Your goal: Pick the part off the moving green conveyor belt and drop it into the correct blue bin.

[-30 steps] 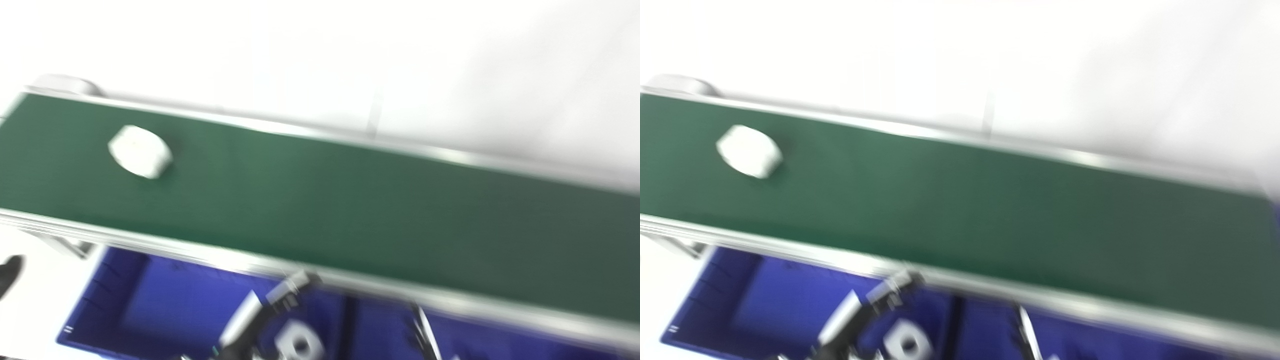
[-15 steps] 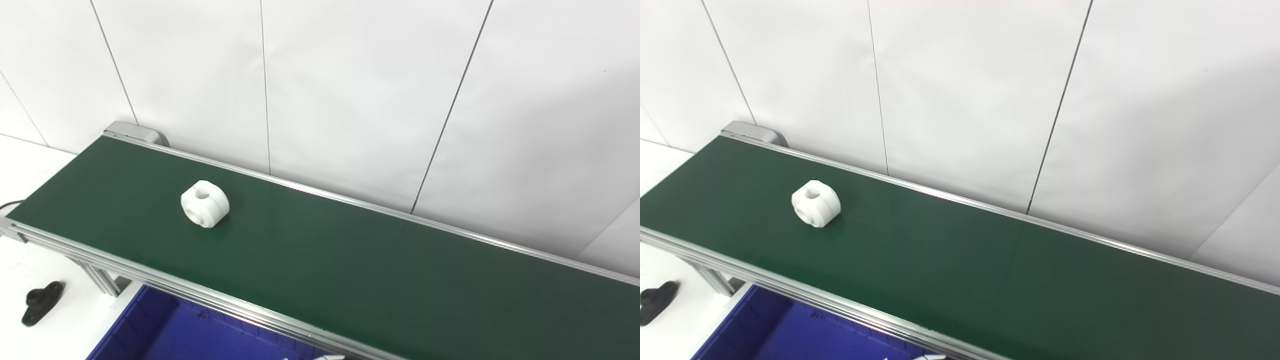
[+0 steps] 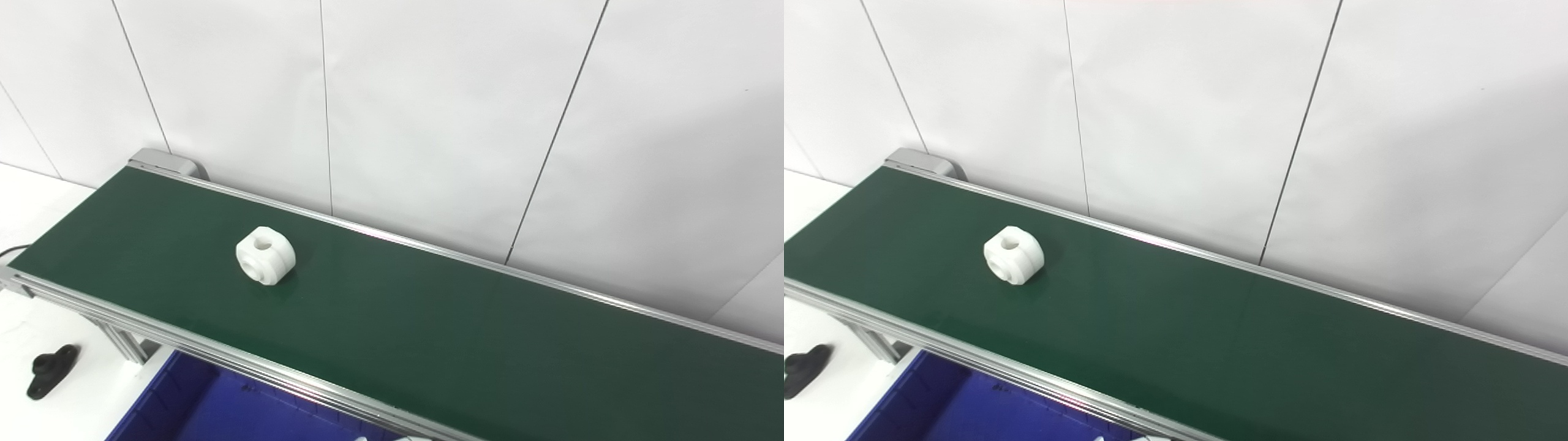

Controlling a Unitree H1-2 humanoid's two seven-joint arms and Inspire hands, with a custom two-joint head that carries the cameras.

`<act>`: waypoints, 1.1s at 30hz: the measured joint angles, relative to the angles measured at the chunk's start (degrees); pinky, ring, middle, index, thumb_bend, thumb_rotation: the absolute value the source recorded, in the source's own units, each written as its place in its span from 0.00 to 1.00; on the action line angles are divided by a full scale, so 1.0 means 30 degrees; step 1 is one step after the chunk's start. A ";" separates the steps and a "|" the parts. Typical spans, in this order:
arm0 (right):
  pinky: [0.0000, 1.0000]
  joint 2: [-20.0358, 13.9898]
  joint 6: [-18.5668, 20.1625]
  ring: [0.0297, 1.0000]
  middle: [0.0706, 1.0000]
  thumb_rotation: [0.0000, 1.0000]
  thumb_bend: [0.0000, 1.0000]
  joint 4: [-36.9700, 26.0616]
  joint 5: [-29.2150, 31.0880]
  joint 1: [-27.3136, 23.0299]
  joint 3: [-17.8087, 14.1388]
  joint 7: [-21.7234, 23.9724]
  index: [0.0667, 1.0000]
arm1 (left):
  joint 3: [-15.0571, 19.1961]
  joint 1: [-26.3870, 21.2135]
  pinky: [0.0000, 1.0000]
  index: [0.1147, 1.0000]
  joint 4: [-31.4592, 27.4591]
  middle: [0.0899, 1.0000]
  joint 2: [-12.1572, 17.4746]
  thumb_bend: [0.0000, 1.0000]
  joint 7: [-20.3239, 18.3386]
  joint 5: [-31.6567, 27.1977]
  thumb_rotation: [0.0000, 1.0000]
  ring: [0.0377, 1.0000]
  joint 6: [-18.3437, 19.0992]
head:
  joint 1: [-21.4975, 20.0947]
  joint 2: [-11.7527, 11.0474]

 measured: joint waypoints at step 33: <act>0.79 0.0653 -0.0001 0.84 0.86 0.51 0.86 0.0212 -0.1483 -0.0608 -0.0510 -0.1387 0.91 | 0.9987 -0.1597 0.82 0.93 -0.6711 0.98 0.0916 0.89 -0.9589 -0.2134 0.31 0.95 -0.0003 | -0.0265 0.0206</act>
